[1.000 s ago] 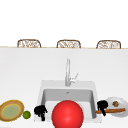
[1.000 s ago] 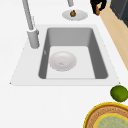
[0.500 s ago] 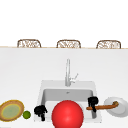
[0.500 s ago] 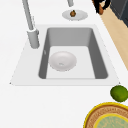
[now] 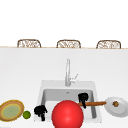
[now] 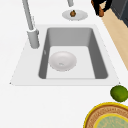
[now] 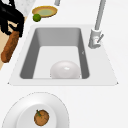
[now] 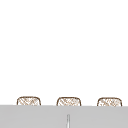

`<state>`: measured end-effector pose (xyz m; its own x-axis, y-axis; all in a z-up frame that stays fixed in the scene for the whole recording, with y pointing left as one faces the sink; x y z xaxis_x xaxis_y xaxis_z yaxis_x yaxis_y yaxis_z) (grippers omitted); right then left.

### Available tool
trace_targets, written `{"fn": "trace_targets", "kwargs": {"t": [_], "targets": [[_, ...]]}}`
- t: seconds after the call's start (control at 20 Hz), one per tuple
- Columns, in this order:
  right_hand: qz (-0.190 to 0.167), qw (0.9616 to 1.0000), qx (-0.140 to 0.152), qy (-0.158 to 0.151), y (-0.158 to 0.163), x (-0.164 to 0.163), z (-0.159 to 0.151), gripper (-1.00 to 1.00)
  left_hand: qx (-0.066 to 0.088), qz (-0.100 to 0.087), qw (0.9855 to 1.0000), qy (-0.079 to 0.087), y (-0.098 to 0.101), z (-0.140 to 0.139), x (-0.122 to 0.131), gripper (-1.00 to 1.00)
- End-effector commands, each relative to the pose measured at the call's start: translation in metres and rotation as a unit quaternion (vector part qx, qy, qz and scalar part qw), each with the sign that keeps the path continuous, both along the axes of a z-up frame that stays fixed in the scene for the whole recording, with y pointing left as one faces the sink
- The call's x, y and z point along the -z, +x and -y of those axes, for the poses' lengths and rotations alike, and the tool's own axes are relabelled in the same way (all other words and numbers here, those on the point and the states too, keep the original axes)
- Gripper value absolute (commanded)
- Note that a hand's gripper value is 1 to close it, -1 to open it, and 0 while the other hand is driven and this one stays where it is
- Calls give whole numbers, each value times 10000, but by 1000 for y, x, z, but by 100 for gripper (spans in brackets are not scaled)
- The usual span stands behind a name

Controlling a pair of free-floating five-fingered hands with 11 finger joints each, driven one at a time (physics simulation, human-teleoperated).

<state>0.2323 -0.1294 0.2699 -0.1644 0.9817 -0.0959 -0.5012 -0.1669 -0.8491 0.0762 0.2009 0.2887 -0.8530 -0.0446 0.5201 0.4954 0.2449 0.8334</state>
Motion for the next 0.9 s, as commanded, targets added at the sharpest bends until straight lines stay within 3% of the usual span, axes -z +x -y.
{"fn": "trace_targets", "kwargs": {"t": [0.0,0.4,0.65,0.75,0.85], "targets": [[-11,9999,107,114,20,0,-20,100,0,0,10000,0,0,0,0,0],[13,9998,-12,177,75,36,-69,100,0,0,10000,0,0,0,0,0],[68,9990,-260,362,86,71,-89,100,0,0,10000,0,0,0,0,0],[169,9993,-139,305,87,87,-89,100,0,0,10000,0,0,0,0,0],[232,9988,-219,375,100,102,-97,100,0,0,10000,0,0,0,0,0]]}}
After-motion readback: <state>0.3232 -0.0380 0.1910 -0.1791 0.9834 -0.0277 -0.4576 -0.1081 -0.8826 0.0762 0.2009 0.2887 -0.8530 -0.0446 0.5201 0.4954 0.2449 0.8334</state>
